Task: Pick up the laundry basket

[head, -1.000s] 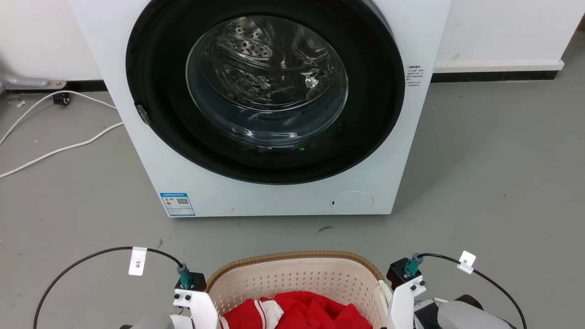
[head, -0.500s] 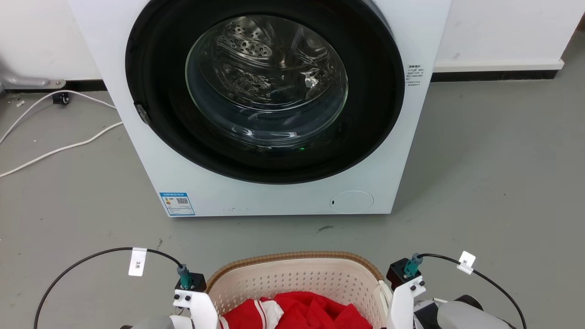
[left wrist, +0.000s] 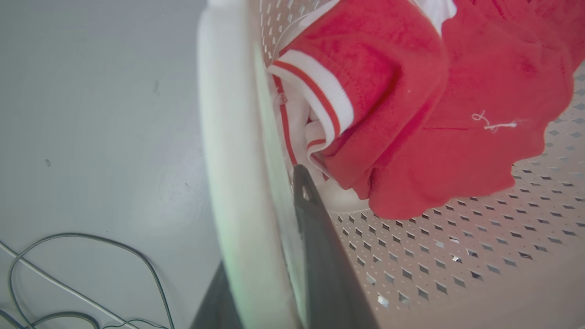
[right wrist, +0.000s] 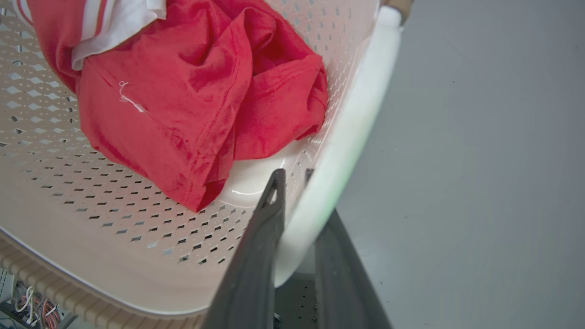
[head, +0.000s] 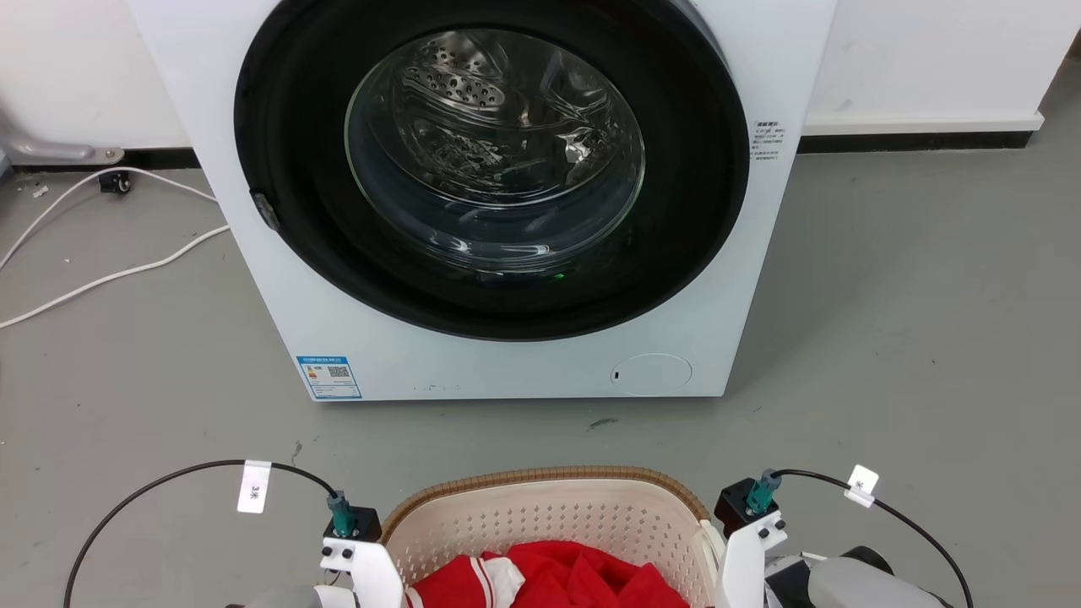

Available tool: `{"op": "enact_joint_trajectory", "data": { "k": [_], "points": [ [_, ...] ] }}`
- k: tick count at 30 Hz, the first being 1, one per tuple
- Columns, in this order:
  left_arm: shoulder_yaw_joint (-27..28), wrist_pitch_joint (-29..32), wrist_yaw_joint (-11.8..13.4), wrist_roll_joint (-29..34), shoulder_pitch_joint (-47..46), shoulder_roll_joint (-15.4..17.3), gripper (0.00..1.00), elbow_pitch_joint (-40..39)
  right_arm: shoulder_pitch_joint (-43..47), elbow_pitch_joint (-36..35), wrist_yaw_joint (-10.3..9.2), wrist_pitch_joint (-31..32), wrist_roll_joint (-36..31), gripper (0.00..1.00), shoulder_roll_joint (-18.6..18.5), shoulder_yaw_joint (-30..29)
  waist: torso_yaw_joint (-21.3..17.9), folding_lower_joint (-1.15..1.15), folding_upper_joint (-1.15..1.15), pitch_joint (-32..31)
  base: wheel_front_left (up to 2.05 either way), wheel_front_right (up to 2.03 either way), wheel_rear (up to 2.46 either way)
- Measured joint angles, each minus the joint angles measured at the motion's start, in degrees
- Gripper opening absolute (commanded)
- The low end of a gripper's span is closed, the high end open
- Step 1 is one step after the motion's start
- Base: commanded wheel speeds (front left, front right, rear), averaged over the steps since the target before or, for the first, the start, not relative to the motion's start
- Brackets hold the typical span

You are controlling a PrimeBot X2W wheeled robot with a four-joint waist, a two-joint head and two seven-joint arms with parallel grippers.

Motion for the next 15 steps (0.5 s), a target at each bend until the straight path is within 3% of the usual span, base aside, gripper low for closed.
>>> {"op": "enact_joint_trajectory", "data": {
  "k": [15],
  "points": [
    [-2.0,-0.7,0.0,-2.0,0.0,0.0,0.00,0.3,0.6,0.0,0.00,0.1,-0.2,0.00,0.0,0.0,0.0,0.00,0.00,-0.4,0.00,0.00,0.00]
  ]
}}
